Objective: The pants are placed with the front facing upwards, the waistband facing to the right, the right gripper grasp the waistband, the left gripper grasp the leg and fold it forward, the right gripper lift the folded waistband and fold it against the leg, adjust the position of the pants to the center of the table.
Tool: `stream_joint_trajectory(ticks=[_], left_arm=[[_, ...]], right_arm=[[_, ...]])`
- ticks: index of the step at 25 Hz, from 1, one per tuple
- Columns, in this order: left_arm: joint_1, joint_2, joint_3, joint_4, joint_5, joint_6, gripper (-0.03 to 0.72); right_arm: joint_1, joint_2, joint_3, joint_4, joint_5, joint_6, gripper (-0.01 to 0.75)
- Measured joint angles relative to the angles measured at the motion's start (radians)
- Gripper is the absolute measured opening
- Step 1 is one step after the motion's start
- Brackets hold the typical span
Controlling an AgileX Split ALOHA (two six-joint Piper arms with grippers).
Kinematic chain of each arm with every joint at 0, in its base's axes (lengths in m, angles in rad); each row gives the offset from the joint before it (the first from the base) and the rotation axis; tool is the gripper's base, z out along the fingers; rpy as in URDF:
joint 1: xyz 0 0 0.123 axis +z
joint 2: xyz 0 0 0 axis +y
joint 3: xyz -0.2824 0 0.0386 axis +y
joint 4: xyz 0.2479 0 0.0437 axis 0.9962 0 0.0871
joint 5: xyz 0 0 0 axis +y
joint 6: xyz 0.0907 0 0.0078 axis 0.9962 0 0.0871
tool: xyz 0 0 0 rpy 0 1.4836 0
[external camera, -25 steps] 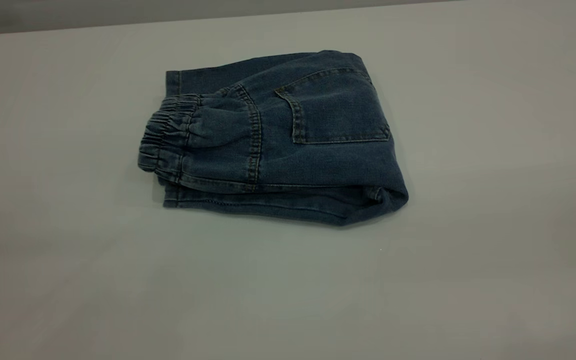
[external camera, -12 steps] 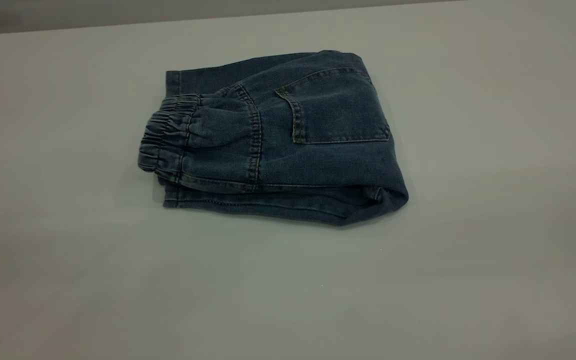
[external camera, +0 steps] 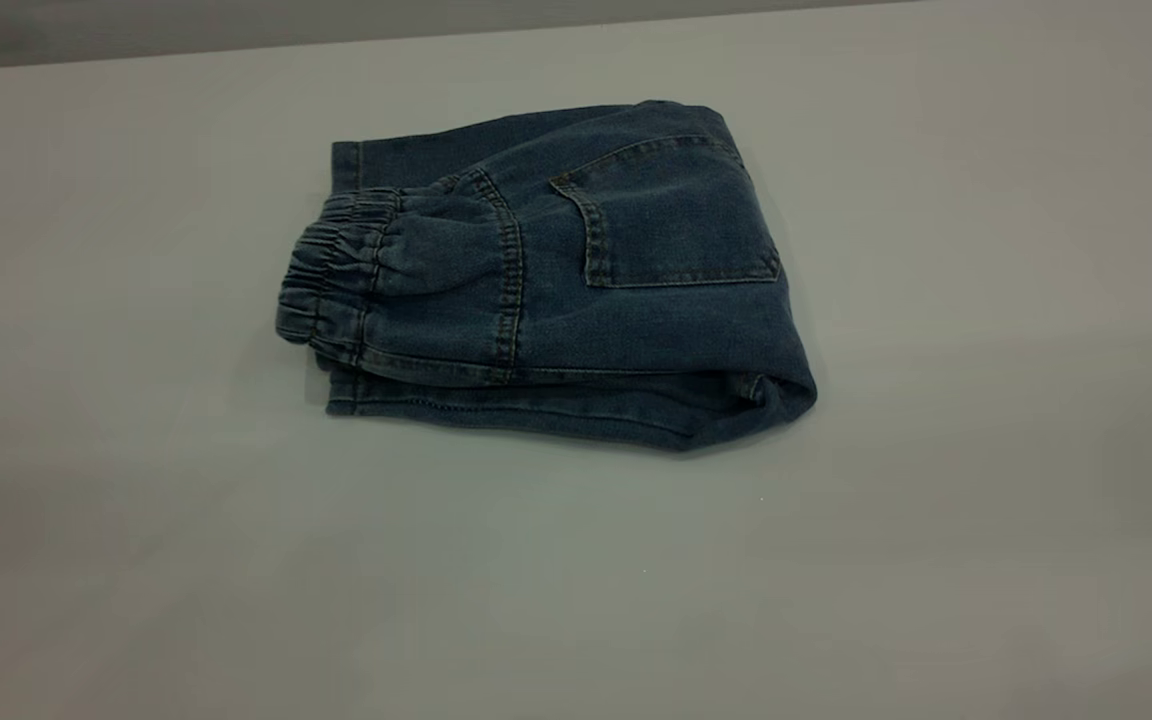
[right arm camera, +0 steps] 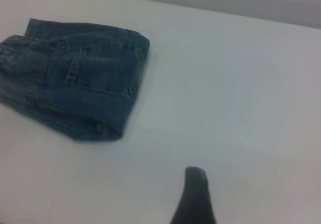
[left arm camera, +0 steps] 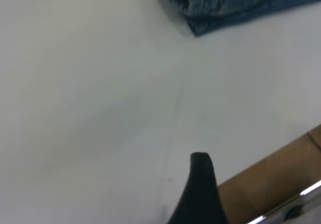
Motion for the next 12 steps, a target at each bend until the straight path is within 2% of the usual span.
stream_joint_trajectory(ticks=[4,12], left_arm=[[0.0,0.0,0.025,-0.016,-0.05,0.01,0.526],[0.0,0.0,0.046,-0.033,-0.061,0.019,0.526]], right_arm=[[0.0,0.0,0.0,0.0,0.0,0.0,0.492],[0.0,0.0,0.0,0.0,0.001,0.001,0.492]])
